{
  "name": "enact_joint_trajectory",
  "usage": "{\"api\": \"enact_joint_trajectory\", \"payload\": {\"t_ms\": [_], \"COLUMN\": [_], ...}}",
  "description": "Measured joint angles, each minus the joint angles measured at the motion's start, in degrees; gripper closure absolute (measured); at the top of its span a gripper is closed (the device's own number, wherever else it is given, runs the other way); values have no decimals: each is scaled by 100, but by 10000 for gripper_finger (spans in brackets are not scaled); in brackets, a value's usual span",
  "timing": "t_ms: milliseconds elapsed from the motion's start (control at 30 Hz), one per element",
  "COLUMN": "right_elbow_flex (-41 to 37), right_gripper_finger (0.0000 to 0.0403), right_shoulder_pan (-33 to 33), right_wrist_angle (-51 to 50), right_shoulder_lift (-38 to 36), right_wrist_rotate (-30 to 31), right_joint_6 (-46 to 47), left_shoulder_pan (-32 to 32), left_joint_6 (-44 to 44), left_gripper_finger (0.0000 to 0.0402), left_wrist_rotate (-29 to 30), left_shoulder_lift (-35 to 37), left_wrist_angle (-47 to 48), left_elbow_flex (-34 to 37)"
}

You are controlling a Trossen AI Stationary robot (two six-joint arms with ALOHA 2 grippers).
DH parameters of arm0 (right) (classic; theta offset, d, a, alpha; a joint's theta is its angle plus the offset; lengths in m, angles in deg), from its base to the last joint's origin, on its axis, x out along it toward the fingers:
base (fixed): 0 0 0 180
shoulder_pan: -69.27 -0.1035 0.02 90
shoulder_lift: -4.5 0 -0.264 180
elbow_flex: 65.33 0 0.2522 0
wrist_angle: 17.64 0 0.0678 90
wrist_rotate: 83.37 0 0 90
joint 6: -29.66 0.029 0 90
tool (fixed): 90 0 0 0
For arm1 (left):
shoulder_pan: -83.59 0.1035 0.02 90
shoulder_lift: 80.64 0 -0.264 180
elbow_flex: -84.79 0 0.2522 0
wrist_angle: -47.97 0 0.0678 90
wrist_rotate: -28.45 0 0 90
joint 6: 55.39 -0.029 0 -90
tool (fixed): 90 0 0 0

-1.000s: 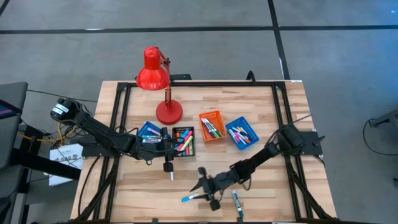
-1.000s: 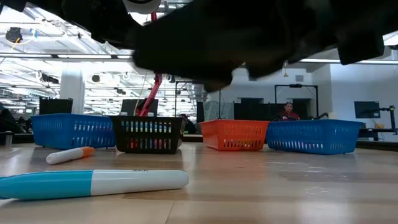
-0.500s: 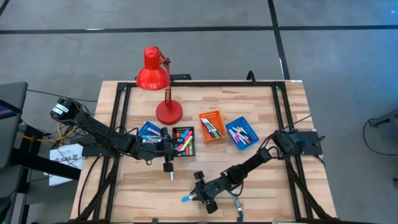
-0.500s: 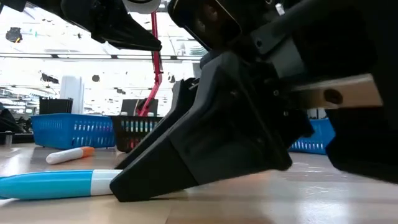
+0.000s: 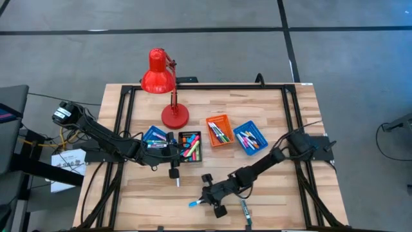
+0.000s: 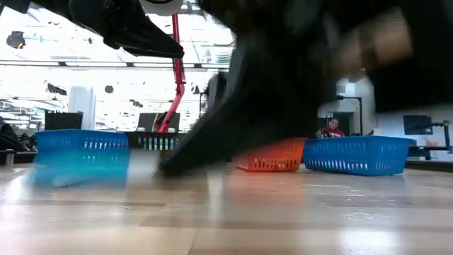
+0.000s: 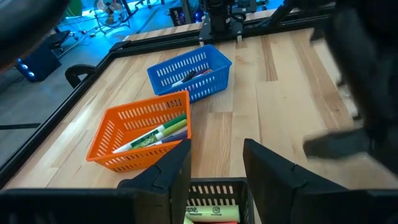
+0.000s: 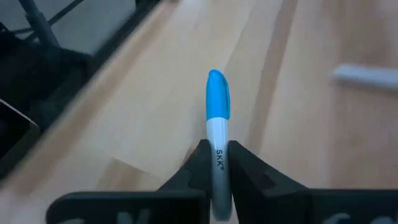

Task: Pick & Place Markers
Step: Put the small white and blue highlighter pen into the right blue basket, then put the small white and orange highlighter pen into the right blue basket

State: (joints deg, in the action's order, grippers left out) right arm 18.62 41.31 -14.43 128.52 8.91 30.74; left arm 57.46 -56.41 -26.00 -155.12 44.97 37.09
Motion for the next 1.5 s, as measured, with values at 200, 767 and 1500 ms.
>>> {"api": "enact_joint_trajectory", "payload": {"t_ms": [200, 767, 1500], "right_elbow_flex": [24, -1610, -2249], "right_gripper_finger": [353, 378, 201], "right_shoulder_pan": [-4, -6, 835], "right_wrist_angle": [-1858, -7733, -4590], "right_shoulder_lift": [-1506, -3794, -3747], "right_wrist_rotate": [332, 3730, 3517], "right_joint_6": [-1, 5136, 4538], "left_shoulder_pan": [-2, -4, -304], "left_joint_6": [1, 0, 1167], "left_gripper_finger": [259, 259, 276], "left_wrist_rotate": [-1, -2, -2684], "left_shoulder_lift": [0, 0, -191], "left_wrist_angle": [0, 0, 293], "left_elbow_flex": [0, 0, 0]}}
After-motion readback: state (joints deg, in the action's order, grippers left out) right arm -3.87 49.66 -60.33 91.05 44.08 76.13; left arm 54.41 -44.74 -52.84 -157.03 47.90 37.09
